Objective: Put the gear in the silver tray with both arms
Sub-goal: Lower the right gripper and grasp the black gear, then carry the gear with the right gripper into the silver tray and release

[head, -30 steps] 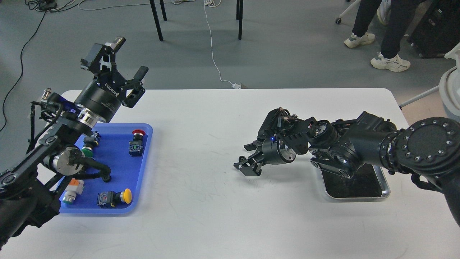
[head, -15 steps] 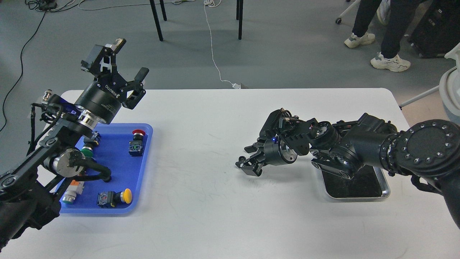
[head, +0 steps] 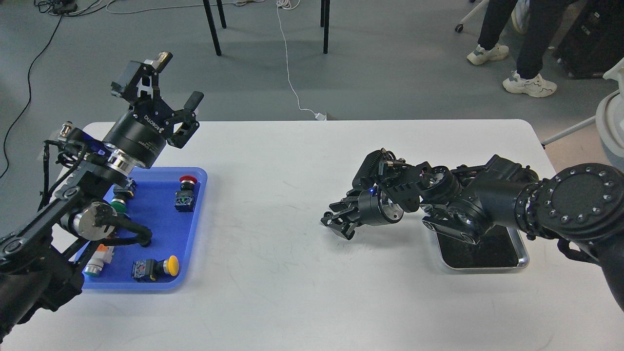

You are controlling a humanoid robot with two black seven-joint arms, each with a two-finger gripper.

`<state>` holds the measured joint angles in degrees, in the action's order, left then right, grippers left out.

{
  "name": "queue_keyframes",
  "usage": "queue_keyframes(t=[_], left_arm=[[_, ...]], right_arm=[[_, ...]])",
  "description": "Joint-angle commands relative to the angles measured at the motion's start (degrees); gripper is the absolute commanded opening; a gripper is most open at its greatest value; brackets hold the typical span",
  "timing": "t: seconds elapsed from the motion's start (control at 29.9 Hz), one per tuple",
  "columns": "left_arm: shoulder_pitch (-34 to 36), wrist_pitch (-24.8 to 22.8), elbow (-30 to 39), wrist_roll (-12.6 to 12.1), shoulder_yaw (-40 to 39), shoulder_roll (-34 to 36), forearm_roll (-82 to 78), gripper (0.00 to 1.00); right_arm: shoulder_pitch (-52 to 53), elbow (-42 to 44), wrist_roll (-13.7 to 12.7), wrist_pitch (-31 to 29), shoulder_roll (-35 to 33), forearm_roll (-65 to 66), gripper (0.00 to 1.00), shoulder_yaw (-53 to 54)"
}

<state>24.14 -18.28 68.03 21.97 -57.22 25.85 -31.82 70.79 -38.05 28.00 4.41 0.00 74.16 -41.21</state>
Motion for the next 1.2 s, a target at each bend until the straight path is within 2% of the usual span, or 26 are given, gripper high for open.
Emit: queue_keyframes(t=[0.0,0.37,0.5,0.84,0.97,1.17], left_arm=[[0.03,0.0,0.0,0.0,0.0,-0.01,0.0,0.98],[0.03,0.0,0.0,0.0,0.0,-0.01,0.0,0.98],[0.03,0.0,0.0,-0.08,0.0,-0.01,0.0,0.98],[0.03,-0.09,0.09,-0.26,0.27,-0.62,0.0,0.98],[0.03,-0.09,0.09,-0.43,0.44,-1.23,-0.09,0.98],[0.03,-0.09,0.09,-0.87,0.62,-2.47,-0.09,0.98]], right_arm=[[0.14,-0.01,0.0,-0.01,0.0,0.02,0.15,-0.01],[1.11,-0.62,0.0,-0.01,0.0,-0.16,0.13,0.07],[4.88,-2.37,0.0,-0.01,-0.61,-0.33,0.13,0.25],[10.51,-14.5,0.0,-0.1,-22.12,0.72,0.14,-0.01],[9.64,-16.26,0.0,-0.28,-30.83,7.12,0.14,-0.1],[6.21,-15.3,0.0,-0.28,-37.0,10.56,0.15,-0.01]])
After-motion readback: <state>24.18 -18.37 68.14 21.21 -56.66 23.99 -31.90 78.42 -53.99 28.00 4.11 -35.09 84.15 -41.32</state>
